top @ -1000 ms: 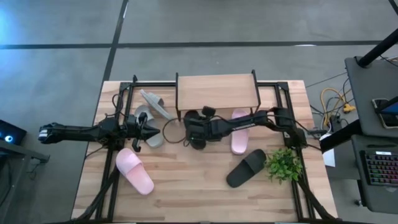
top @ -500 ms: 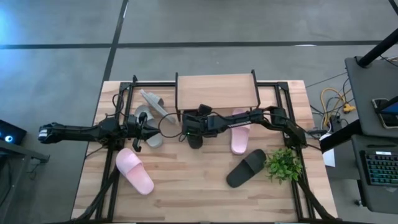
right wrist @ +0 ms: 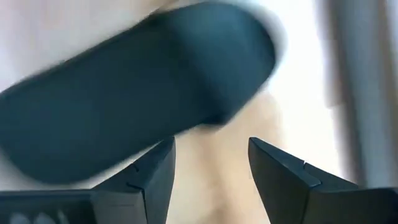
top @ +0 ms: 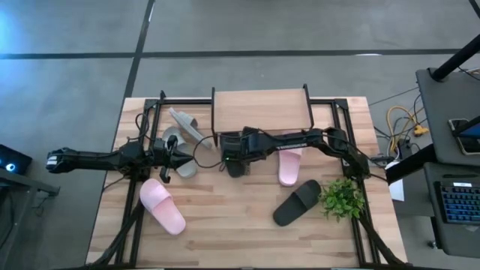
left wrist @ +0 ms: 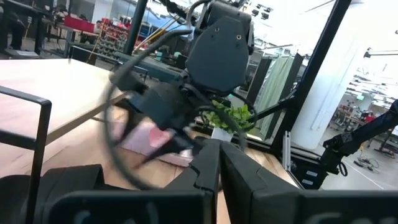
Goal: Pick and place slides into the shelf
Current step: Adjust the pink slide under the shelf
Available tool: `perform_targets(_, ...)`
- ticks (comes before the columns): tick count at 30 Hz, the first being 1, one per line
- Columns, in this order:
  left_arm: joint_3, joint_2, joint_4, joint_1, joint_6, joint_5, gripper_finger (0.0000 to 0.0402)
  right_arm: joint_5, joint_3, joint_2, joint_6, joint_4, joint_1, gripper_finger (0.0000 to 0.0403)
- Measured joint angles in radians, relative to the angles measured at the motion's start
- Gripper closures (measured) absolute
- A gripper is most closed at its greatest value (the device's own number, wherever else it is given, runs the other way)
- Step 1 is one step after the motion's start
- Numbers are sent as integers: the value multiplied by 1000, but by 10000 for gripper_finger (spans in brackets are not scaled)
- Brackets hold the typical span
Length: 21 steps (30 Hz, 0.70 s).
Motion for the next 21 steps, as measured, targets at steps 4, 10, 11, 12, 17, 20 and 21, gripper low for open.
perform_targets(4, 0, 0, 0, 0, 0, 0, 402, -313, 8, -9, -5, -176, 17, 210)
perform_targets(10, 0, 2, 0, 0, 0, 0, 402, -472, -185, -128, 72, -205, 93, 233)
perform_targets(11, 0, 2, -1, 0, 0, 0, 402, -473, -225, -152, 107, -198, 105, 239)
perform_targets(12, 0, 2, 0, 0, 0, 0, 402, -473, -266, -181, 145, -182, 116, 245)
perform_targets(17, 0, 6, -1, 0, 0, 0, 402, -473, -444, -327, 304, -82, 160, 271)
perform_targets(20, 0, 12, -1, 0, 1, 0, 402, -473, -531, -378, 378, -36, 175, 285)
perform_targets(21, 0, 14, -1, 0, 1, 0, 402, -473, -556, -390, 397, -24, 178, 291)
